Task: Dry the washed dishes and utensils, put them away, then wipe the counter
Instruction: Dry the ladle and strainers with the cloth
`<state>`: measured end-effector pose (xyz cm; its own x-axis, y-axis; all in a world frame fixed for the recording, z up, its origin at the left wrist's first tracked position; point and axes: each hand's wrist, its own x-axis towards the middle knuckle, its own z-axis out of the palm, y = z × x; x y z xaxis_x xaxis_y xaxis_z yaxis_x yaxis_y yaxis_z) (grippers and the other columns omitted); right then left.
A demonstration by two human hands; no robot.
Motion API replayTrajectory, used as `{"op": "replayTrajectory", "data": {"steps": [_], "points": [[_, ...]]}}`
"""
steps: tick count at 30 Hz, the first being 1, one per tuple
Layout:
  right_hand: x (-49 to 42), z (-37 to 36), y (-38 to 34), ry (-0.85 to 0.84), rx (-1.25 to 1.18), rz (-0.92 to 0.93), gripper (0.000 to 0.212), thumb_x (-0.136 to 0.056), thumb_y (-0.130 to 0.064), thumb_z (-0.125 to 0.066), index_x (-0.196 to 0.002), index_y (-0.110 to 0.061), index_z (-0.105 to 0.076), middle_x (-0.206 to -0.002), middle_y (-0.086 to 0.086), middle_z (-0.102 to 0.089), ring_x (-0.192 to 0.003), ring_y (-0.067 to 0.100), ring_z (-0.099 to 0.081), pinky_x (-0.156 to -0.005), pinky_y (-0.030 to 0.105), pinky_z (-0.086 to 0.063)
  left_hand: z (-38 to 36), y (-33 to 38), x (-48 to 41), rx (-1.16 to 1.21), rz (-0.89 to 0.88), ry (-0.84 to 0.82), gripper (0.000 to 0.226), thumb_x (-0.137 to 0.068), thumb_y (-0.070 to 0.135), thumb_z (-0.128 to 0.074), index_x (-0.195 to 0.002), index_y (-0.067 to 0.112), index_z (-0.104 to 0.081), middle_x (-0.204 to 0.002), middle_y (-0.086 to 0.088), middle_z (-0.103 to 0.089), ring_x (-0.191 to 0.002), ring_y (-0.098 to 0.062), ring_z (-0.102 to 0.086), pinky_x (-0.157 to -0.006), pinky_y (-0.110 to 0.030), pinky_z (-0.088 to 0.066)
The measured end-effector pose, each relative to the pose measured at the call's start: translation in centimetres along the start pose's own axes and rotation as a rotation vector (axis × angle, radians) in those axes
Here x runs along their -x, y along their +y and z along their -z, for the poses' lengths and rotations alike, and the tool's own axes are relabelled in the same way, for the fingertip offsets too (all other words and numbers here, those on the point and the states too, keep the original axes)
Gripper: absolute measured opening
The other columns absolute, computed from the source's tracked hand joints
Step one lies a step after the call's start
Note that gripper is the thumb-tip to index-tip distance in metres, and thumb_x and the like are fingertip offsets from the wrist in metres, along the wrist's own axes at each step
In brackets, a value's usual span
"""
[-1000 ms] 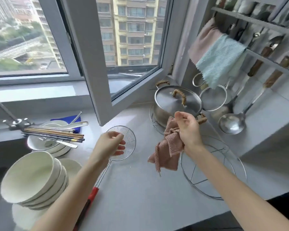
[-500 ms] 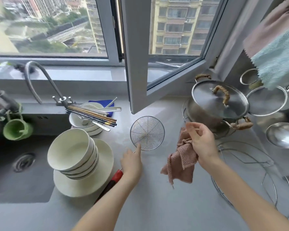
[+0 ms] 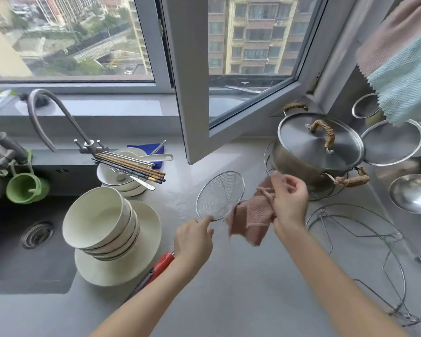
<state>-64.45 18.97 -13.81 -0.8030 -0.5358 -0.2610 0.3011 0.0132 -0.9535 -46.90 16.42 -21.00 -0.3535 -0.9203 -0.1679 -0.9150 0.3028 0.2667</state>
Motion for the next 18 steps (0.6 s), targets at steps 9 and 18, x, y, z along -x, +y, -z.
{"op": "replayTrajectory", "data": {"steps": [9, 18], "points": [[4.5, -2.1, 4.5, -0.421, 0.565, 1.017, 0.032, -0.094, -0.04, -0.052, -0.12, -0.024, -0.061, -0.134, 0.003, -0.057, -0.131, 0.022, -0.046, -0.111, 0.044, -0.03, 5.0, 2.3, -0.7, 0.661, 0.055, -0.172, 0.02, -0.067, 0.032, -0.05, -0.063, 0.013, -0.055, -0.066, -0.008, -0.059, -0.067, -0.027, -0.056, -0.06, -0.035, -0.041], [1.9, -4.4, 0.6, -0.325, 0.941, 0.949, 0.036, -0.077, -0.045, -0.052, -0.106, -0.031, -0.068, -0.114, -0.007, -0.066, -0.106, 0.02, -0.06, -0.102, 0.049, -0.039, 6.4, 3.8, -0.4, 0.796, -0.026, -0.09, 0.044, -0.086, 0.018, -0.048, -0.047, 0.031, -0.062, -0.041, 0.008, -0.051, -0.05, -0.015, -0.031, -0.052, -0.028, -0.027]]}}
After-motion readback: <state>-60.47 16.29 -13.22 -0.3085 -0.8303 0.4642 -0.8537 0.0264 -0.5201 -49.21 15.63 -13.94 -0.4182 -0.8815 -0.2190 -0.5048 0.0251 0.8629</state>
